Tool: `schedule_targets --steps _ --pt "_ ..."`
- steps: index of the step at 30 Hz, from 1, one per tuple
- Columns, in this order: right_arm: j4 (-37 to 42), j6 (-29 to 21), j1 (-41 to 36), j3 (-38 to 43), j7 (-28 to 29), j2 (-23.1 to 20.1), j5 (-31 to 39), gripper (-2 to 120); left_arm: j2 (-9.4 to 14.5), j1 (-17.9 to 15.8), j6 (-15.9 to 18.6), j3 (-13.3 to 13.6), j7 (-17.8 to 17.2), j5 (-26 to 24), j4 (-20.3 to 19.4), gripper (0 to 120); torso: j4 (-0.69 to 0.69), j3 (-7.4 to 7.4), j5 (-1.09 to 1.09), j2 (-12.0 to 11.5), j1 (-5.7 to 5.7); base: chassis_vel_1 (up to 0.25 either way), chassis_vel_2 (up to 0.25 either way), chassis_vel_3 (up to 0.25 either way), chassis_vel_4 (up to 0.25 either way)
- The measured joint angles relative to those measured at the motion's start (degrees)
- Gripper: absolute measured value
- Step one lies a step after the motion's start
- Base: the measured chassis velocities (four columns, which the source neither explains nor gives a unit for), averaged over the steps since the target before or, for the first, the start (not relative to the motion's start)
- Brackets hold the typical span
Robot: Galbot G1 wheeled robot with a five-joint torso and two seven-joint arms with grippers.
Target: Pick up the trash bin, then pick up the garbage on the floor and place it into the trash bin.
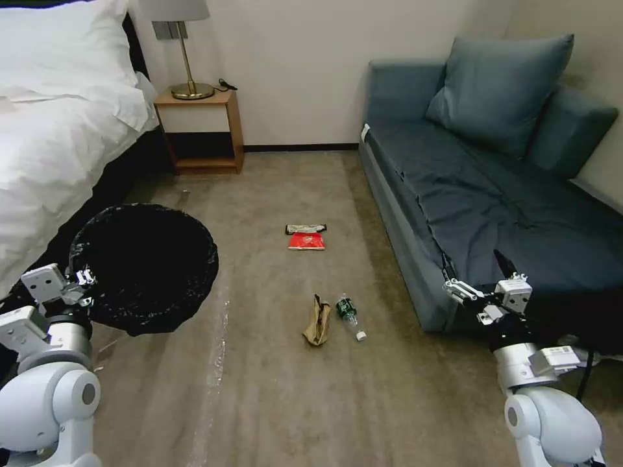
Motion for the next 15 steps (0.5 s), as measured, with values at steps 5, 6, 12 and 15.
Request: schedule_targets --steps 5,6,12,15 --pt "0.0 -0.04 -0.21 0.0 -0.34 -0.2 -0.03 100 -0.07 0.02 0.01 0.01 -0.01 0.02 0.11 4 0.0 0.0 0.0 0.0 0.0 -0.059 0.087 0.066 -0.079" --pt "0.0 -0.06 -0.23 -0.01 -0.35 -0.22 -0.04 100 -0.08 0.03 0.01 0.02 -0.01 0.03 0.11 4 0.0 0.0 0.0 0.0 0.0 -0.073 0.071 0.092 -0.082" --pt "0.1 -0.11 -0.34 -0.15 -0.44 -0.26 -0.23 100 0.05 0.09 0.01 -0.18 0.12 0.3 0.08 4 0.0 0.0 0.0 0.0 0.0 -0.08 0.06 0.067 -0.075" --pt "0.11 -0.14 -0.44 -0.19 -0.53 -0.29 -0.61 100 0.24 0.25 0.01 -0.19 0.19 0.39 -0.06 4 0.0 0.0 -0.01 0.0 0.0 -0.092 0.071 0.073 -0.078"
